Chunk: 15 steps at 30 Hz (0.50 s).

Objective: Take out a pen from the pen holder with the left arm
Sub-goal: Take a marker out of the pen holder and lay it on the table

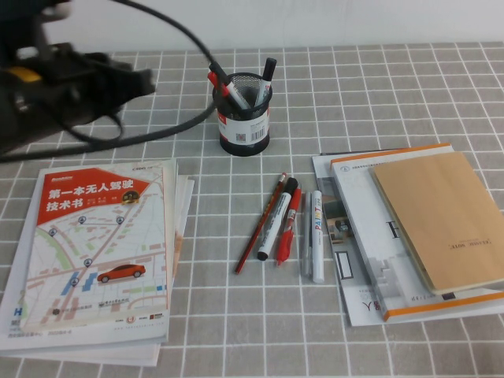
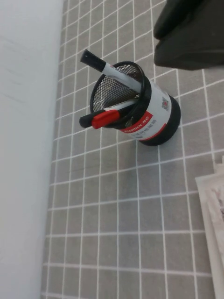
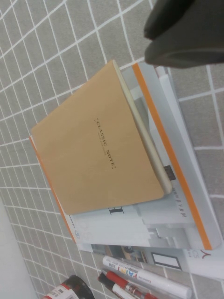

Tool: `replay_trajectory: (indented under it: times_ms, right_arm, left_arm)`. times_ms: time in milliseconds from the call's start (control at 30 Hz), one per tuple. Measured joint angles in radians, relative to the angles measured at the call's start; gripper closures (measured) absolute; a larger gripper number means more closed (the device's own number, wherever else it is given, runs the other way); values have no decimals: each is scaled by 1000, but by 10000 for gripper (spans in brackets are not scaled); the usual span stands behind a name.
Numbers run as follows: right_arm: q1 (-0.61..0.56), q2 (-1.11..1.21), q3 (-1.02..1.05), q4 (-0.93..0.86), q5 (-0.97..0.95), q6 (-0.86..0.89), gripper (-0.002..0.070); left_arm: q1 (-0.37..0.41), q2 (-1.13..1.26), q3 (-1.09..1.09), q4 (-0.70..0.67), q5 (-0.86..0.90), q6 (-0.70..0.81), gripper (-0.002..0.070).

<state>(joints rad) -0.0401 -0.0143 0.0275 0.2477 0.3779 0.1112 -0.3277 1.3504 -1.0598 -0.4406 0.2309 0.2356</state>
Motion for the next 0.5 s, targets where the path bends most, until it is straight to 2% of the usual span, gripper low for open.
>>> replay_trajectory:
  times_ms: [500]
  right_arm:
    - [0, 0, 0, 0, 0, 0, 689]
  left_arm:
    - [-23, 357, -271, -73, -42, 23, 675]
